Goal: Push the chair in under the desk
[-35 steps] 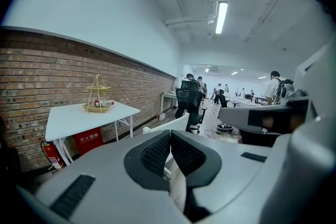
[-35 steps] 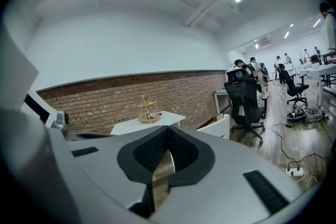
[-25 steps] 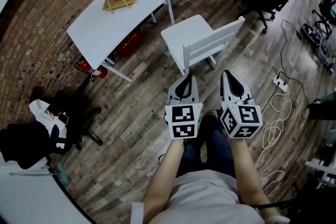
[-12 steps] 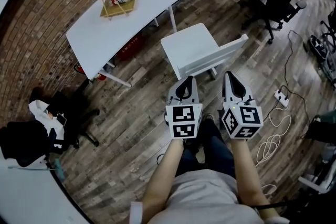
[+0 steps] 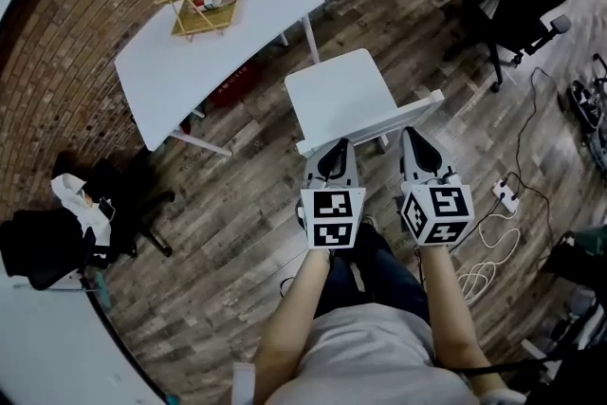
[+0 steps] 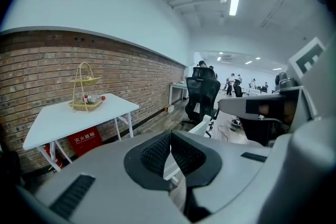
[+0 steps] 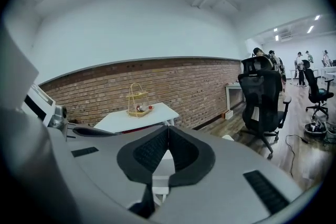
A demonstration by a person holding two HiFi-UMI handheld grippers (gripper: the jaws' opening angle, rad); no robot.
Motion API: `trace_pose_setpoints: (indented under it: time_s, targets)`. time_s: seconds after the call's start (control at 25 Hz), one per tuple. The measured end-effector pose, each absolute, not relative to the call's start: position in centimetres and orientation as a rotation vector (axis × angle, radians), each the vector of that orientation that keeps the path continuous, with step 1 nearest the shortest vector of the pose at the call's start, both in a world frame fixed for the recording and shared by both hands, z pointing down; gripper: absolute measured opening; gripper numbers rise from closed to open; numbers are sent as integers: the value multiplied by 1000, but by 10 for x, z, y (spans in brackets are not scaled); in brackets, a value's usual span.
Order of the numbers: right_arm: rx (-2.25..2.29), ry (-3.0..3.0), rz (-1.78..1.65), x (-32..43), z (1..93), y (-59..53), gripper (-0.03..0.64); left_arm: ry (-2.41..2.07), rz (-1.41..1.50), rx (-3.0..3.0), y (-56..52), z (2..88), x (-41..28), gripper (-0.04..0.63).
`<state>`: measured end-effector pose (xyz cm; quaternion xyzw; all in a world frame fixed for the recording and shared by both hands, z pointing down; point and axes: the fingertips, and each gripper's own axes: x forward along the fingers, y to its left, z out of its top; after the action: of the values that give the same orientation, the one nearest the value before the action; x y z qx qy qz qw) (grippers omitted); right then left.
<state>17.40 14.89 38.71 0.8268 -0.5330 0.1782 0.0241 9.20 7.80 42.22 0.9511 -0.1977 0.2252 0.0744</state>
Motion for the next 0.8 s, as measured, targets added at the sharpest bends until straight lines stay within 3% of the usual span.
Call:
trace_pose_setpoints:
  time_s: [0.8]
  targets:
    - [2366,-1698,677,219,432,92,17,-433,945,2834,59,465,143,17]
